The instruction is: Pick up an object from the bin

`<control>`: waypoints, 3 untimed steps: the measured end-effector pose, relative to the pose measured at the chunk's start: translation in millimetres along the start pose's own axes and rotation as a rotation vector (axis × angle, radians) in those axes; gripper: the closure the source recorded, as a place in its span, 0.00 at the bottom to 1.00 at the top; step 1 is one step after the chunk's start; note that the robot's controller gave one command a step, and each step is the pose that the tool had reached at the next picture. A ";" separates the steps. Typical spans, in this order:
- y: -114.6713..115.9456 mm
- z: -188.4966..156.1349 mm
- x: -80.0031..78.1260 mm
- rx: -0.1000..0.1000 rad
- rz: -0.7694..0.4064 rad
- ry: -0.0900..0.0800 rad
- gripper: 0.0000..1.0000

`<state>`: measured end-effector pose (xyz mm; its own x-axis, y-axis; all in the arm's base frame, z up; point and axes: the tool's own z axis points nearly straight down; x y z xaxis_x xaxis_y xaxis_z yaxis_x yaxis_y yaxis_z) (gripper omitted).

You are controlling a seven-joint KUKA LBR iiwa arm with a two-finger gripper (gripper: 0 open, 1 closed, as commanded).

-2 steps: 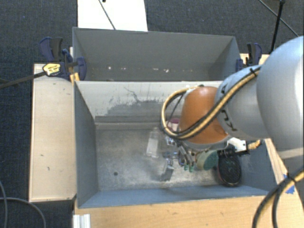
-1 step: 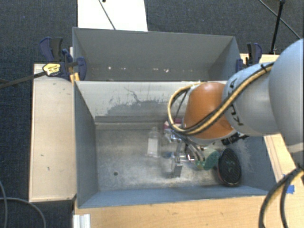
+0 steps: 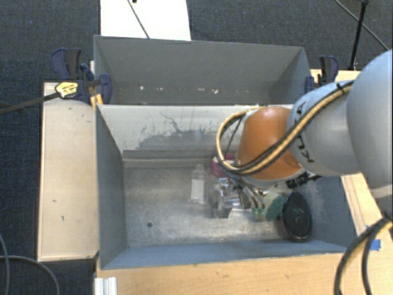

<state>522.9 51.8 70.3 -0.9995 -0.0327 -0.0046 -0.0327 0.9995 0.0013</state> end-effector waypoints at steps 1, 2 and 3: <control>0.0 0.0 0.0 0.000 0.002 0.000 0.00; 79.3 -9.2 -36.1 -0.002 -0.324 -0.002 0.00; 77.1 -8.5 -35.7 -0.001 -0.317 0.001 1.00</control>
Offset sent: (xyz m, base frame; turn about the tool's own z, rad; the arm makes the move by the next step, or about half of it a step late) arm 0.0000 0.0000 0.0000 0.0000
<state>556.0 130.0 79.1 -0.9393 -0.3431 -0.0043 -0.3431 0.9393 0.0007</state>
